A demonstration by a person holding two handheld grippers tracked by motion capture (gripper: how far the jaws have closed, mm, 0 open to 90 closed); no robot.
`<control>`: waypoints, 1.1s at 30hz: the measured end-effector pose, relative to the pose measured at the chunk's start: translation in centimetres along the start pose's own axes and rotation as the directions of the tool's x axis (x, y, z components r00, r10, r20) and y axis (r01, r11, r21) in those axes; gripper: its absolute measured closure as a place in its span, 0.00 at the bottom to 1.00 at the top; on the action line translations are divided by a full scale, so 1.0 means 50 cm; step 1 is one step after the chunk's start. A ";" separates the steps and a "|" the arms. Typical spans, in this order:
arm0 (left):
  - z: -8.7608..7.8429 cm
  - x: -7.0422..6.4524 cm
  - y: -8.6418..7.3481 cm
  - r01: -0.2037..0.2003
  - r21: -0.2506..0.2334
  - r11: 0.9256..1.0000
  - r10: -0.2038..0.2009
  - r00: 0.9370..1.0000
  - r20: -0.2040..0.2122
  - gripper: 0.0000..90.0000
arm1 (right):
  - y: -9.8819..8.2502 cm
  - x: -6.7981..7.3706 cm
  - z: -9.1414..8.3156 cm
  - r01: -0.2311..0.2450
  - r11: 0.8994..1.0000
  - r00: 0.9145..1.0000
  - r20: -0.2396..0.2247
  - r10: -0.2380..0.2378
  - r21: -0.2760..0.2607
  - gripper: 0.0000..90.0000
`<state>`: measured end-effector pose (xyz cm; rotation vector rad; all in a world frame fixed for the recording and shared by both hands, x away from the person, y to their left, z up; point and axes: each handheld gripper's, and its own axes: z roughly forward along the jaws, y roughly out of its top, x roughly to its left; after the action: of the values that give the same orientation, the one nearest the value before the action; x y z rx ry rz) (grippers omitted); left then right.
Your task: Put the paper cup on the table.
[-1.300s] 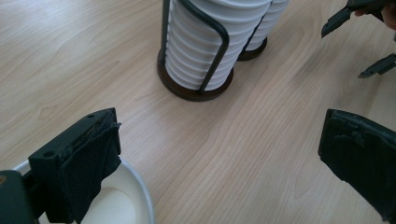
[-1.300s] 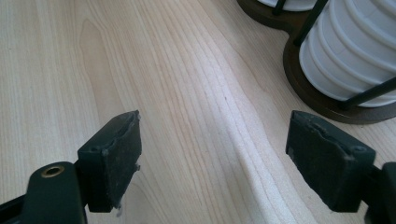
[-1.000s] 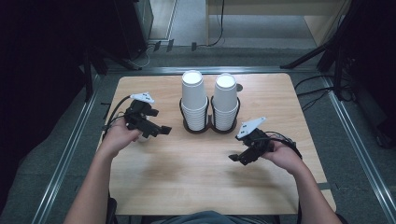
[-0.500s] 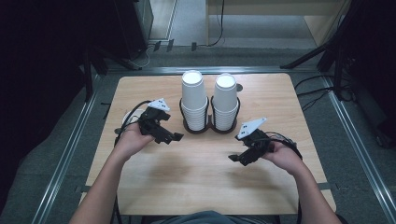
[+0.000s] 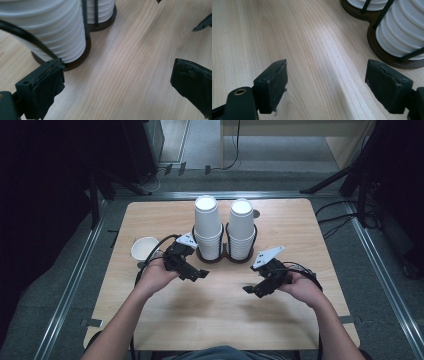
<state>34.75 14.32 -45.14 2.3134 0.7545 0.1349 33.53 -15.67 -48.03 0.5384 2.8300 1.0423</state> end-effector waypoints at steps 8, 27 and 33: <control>0.032 -0.023 0.004 -0.026 0.022 0.999 0.026 1.000 0.016 0.00 | 0.001 0.003 0.002 0.002 1.000 1.000 -0.004 -0.002 0.001 0.20; 0.090 -0.060 0.014 -0.058 0.035 0.998 0.056 0.998 0.036 0.00 | 0.004 0.008 0.006 0.018 1.000 1.000 -0.007 -0.018 0.005 0.20; 0.094 -0.064 0.009 -0.068 0.042 0.997 0.067 0.997 0.042 0.00 | 0.005 0.009 0.007 0.021 1.000 1.000 -0.007 -0.021 0.007 0.20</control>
<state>33.73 9.53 -48.06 2.3770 0.6652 0.1018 33.23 -15.14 -48.12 0.5061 2.8402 1.0328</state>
